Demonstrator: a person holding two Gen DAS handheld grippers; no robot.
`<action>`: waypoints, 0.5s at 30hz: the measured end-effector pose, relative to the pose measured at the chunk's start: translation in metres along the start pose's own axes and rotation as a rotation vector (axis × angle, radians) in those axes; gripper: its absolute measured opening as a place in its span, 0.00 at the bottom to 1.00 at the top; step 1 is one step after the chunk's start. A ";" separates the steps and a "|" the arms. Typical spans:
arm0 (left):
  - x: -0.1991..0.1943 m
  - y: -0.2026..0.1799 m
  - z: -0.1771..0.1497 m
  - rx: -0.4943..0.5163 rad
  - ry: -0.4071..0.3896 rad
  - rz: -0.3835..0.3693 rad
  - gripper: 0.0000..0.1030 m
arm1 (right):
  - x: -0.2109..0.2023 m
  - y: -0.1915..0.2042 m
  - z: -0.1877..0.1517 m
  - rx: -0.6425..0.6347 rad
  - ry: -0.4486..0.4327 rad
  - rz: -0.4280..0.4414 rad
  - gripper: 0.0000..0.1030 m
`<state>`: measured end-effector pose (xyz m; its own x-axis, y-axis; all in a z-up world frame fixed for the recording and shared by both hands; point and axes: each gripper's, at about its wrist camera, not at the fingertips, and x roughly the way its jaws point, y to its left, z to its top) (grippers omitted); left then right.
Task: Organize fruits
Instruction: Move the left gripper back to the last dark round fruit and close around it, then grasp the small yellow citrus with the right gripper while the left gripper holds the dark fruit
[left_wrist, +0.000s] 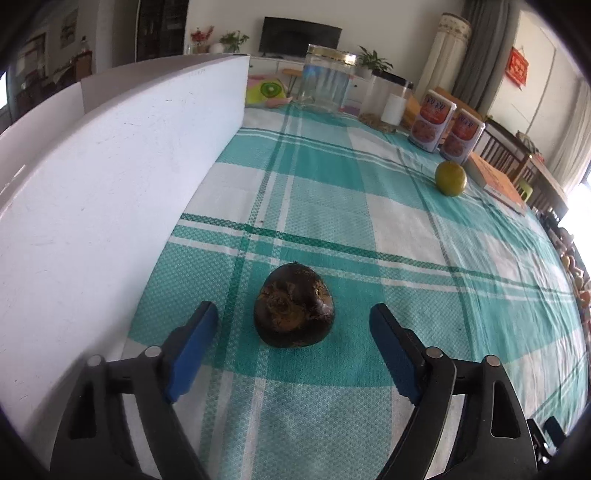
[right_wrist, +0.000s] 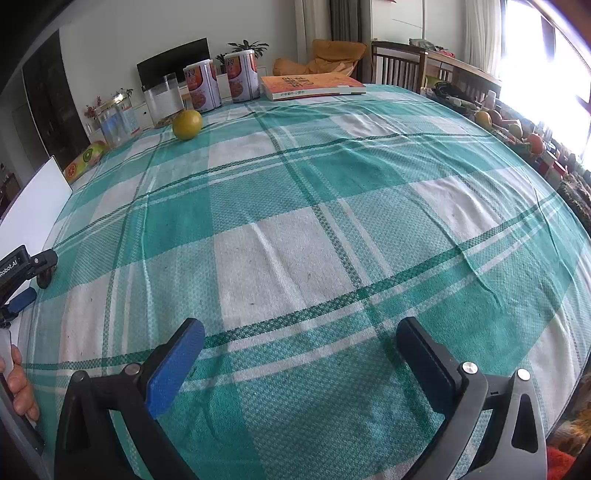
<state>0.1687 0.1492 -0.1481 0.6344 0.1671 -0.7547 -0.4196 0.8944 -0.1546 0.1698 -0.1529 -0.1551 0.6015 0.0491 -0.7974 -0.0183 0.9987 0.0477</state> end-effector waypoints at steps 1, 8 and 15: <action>0.001 -0.002 -0.001 0.019 0.001 -0.005 0.42 | 0.000 0.000 0.000 0.000 0.000 0.000 1.00; -0.022 -0.044 -0.020 0.231 0.022 -0.212 0.42 | 0.001 0.001 0.000 -0.005 0.002 -0.004 1.00; -0.021 -0.078 -0.035 0.356 0.074 -0.231 0.80 | 0.000 0.000 0.000 0.000 -0.001 0.005 1.00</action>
<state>0.1652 0.0618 -0.1430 0.6318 -0.0730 -0.7717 -0.0134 0.9944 -0.1050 0.1699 -0.1530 -0.1552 0.6023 0.0540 -0.7965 -0.0213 0.9984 0.0516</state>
